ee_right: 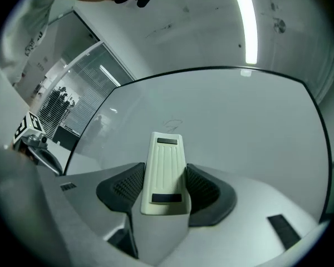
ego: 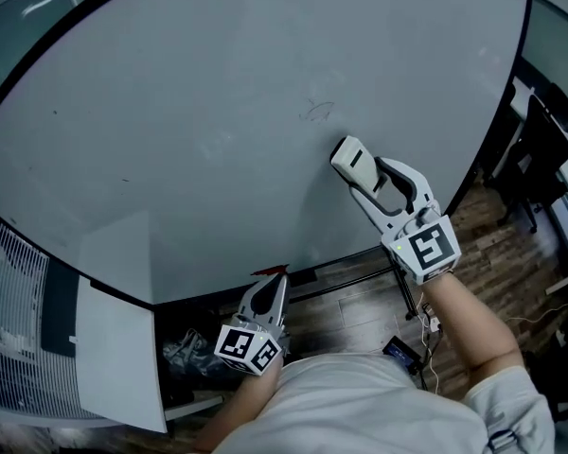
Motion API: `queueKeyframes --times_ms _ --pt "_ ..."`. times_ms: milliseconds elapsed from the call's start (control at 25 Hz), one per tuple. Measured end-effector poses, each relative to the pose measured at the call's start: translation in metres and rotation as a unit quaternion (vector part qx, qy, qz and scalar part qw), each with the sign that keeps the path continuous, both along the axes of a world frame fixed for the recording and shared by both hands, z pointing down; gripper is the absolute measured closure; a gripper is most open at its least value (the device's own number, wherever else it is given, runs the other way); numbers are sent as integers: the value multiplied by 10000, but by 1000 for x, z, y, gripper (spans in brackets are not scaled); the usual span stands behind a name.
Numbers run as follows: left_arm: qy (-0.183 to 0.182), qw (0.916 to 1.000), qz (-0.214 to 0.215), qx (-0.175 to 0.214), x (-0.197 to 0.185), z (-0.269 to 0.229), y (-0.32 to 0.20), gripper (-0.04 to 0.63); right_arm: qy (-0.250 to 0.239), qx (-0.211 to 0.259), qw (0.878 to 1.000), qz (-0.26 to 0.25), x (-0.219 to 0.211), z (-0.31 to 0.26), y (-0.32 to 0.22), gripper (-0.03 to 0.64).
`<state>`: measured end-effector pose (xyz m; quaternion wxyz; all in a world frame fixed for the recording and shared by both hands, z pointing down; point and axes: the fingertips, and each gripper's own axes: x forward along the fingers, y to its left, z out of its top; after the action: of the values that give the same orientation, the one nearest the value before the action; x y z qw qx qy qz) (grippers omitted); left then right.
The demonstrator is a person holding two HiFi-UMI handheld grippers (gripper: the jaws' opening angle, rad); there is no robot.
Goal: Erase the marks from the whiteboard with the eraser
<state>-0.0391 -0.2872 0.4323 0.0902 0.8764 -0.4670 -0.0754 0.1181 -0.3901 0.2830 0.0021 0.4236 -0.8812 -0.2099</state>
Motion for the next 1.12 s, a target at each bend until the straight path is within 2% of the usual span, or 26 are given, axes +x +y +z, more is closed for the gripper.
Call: queueKeyframes --times_ms 240,600,840,1120 --pt "63 10000 -19 58 0 -5 -6 589 208 753 9966 260 31 -80 -22 374" --pt "80 10000 -53 -12 -1 2 -12 589 378 1816 9809 592 38 -193 -31 374" --pt "91 9999 -89 -27 -1 3 -14 589 417 2264 9709 658 28 -224 -27 374" --pt "8 9999 -155 30 -3 -1 -15 589 475 2465 9666 517 7 -217 -23 374"
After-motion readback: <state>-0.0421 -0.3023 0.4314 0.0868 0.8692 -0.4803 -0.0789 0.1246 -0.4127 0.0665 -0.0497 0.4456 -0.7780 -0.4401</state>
